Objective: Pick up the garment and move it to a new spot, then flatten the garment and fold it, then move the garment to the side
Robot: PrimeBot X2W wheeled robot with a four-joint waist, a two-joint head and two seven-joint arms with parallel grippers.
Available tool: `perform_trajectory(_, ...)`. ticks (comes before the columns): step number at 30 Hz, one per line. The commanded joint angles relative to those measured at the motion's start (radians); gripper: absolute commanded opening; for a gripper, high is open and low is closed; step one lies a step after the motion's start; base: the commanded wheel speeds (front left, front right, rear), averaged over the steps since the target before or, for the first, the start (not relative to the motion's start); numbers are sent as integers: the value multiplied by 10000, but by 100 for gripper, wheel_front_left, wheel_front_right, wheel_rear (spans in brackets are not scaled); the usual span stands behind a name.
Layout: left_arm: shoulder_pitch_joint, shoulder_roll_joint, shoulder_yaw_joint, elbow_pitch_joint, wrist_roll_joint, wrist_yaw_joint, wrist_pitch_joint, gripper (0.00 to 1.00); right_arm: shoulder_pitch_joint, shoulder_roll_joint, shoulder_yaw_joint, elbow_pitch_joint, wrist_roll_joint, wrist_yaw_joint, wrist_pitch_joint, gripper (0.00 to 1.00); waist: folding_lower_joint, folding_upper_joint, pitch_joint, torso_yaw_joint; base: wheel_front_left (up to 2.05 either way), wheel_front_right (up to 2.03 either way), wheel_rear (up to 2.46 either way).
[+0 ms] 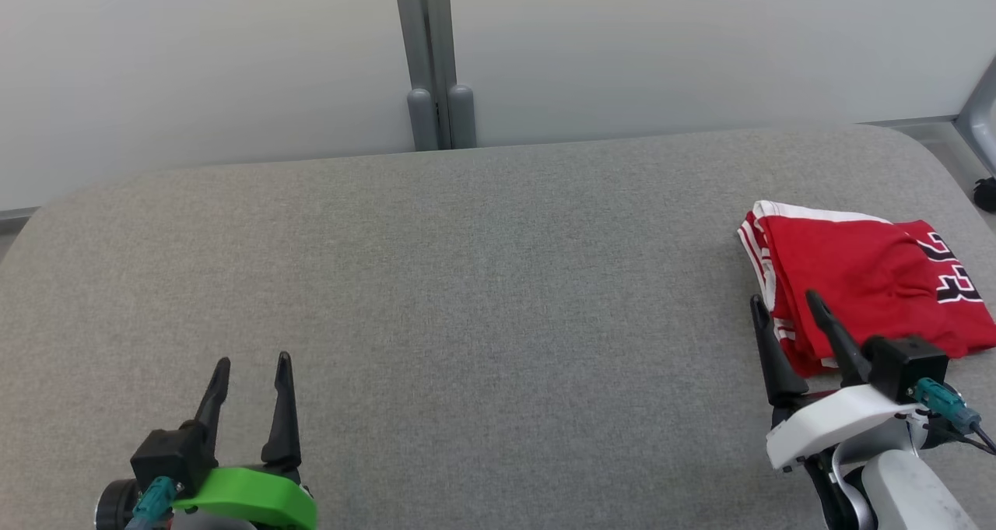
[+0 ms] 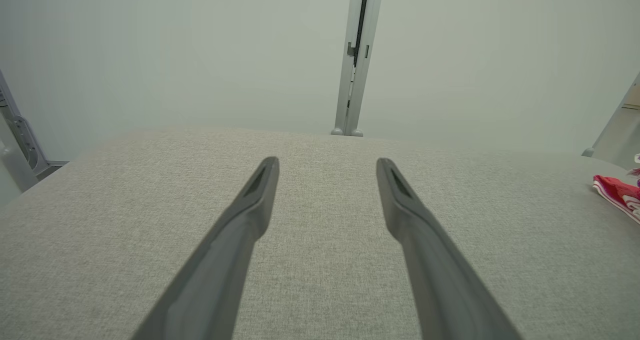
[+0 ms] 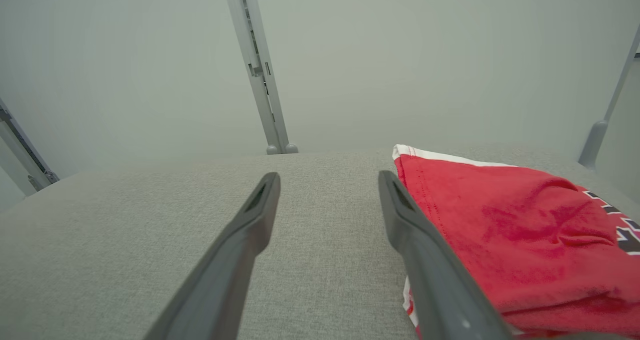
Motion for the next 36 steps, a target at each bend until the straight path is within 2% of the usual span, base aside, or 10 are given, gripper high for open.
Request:
perform_trajectory(1, 18, -4, -12, 44, -2, 2, -2, 0, 10, 17, 8, 42, 10, 0, 2, 0, 0, 0, -2, -1, 0, 0, 0)
perform_trajectory(5, 119, -49, 5, 349, -179, 2, 72, 0, 226, 140, 6, 278, 187, 0, 74, 0, 0, 0, 1, -2, 0, 0, 0)
perform_trajectory(20, -62, -39, 225, 162, -2931, -5, 810, 0, 236, 406, -479, 43, 2658, 0, 811, 0, 0, 0, 48, -20, 0, 0, 0)
perform_trajectory(36, -229, -29, 413, -4, -5360, -13, 1449, 0, 246, 643, -892, -161, 4839, 0, 1450, 0, 0, 0, 98, -38, 0, 0, 0)
